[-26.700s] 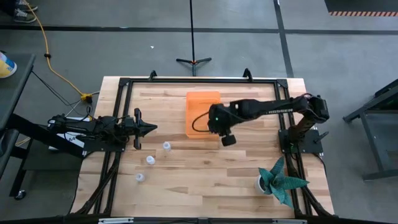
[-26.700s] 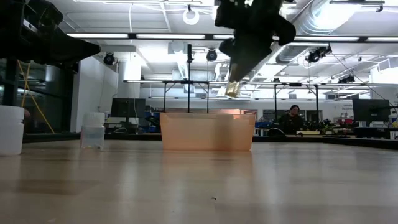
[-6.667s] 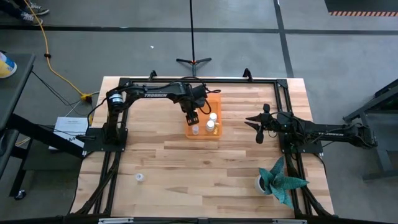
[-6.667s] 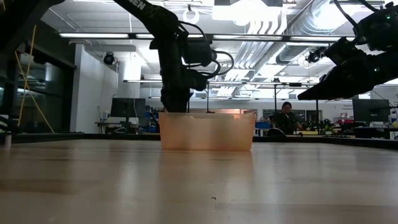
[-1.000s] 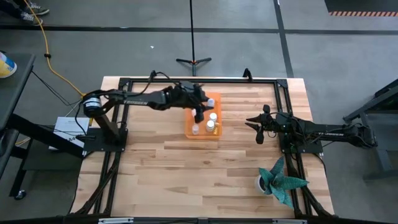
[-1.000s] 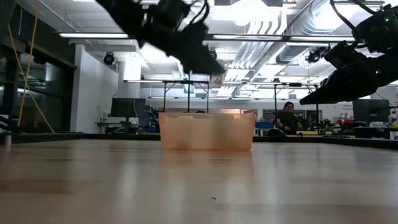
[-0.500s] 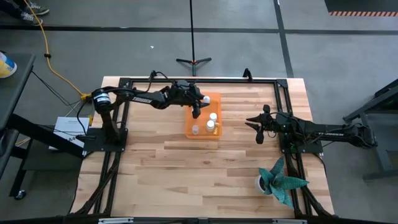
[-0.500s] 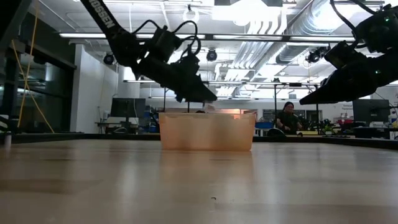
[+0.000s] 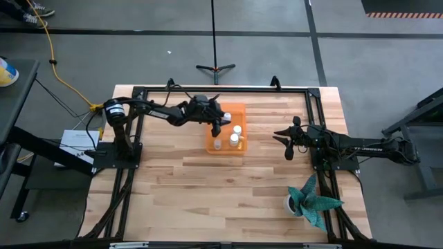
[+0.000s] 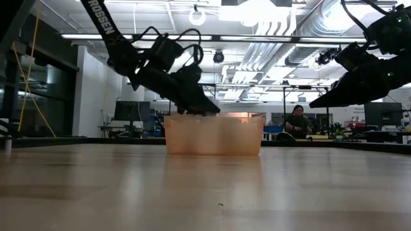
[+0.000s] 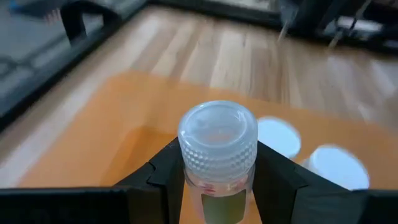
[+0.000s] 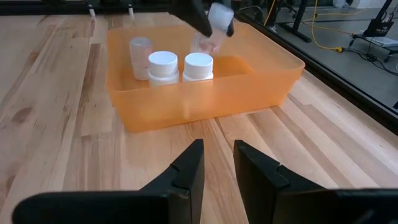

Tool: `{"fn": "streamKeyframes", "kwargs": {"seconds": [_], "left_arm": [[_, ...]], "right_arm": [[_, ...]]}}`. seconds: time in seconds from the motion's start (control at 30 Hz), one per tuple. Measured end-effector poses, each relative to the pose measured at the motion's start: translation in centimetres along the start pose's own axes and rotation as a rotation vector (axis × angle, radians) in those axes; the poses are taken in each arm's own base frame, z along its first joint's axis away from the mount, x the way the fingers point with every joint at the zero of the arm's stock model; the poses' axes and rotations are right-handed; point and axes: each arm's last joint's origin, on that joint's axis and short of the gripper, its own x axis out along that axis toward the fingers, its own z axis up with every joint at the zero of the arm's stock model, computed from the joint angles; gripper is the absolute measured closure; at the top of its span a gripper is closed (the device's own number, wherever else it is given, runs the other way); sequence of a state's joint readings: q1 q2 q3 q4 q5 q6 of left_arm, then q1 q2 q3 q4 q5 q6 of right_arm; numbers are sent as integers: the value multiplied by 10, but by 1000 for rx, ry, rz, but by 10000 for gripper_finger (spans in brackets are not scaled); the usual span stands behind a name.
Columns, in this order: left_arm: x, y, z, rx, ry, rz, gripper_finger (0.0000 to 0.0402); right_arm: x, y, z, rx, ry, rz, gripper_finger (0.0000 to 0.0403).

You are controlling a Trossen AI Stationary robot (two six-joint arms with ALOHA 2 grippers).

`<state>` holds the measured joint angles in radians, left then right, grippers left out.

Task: Pick and place pill bottles into a basket
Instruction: Put the transparent plastic medicine bottle into the orange bin

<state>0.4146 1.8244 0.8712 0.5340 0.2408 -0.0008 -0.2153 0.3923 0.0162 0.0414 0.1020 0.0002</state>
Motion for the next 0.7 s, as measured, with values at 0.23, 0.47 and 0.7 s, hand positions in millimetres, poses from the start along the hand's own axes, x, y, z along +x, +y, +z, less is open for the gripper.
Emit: {"fn": "streamKeyframes", "kwargs": {"seconds": [0.23, 0.47, 0.7], "left_arm": [[-2, -1, -3, 67, -48, 37, 215], [5, -1, -7, 107, -84, 41, 221], [11, 2, -16, 111, -75, 83, 203]], "right_arm": [[0, 0, 0, 0, 0, 0, 324], [0, 0, 0, 0, 0, -2, 324], [0, 0, 0, 1, 0, -4, 324]]}}
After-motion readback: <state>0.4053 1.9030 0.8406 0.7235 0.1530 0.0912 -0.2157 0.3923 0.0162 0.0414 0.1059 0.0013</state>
